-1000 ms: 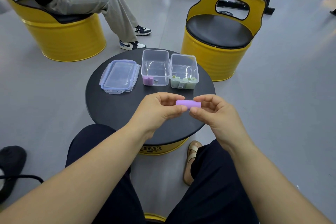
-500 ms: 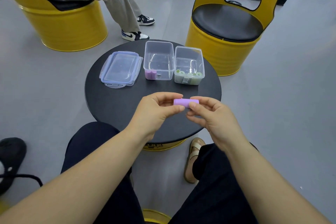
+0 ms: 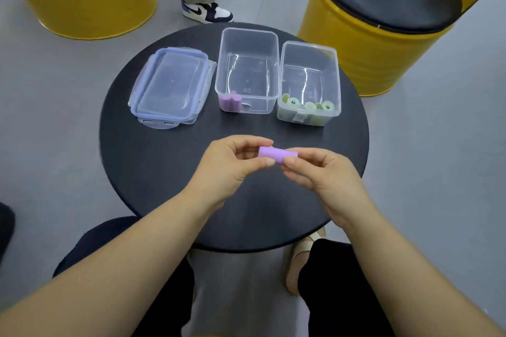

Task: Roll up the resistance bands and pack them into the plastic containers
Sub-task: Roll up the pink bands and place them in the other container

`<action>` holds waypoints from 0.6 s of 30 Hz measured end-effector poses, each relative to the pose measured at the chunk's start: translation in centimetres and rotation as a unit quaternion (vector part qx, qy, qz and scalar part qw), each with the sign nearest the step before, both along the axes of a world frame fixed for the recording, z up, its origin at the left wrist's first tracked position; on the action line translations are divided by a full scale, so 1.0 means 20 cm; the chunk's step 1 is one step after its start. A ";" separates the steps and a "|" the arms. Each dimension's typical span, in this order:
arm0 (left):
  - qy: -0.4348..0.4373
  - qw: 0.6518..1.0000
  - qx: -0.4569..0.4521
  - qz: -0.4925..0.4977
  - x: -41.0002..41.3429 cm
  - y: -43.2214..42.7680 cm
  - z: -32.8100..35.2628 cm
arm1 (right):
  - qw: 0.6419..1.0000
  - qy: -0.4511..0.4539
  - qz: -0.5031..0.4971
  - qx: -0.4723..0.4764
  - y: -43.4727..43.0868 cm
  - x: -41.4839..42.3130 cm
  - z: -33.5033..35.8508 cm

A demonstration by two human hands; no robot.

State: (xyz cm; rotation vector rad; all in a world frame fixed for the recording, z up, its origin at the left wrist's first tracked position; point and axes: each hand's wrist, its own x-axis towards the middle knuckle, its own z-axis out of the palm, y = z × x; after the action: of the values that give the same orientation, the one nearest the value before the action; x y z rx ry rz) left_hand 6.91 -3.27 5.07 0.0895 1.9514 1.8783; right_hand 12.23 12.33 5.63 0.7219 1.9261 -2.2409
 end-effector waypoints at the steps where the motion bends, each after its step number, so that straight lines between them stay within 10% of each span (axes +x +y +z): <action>1: 0.001 1.000 -0.002 0.003 -0.06 0.02 -0.03 | 1.000 0.005 -0.011 -0.006 0.01 -0.07 -0.02; 10: 0.016 1.000 -0.023 0.005 -0.56 0.10 -0.25 | 0.999 0.007 -0.048 0.001 0.08 -0.58 -0.22; 18: 0.206 0.914 -0.339 0.081 -0.84 -0.01 -0.46 | 0.956 0.038 0.071 0.281 0.19 -0.94 -0.24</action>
State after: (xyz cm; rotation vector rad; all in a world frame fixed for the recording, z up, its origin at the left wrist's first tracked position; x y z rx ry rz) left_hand -9.96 -3.47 -4.08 0.1230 2.8762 1.2239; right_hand -6.63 16.11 0.76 0.5230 2.5925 -1.6607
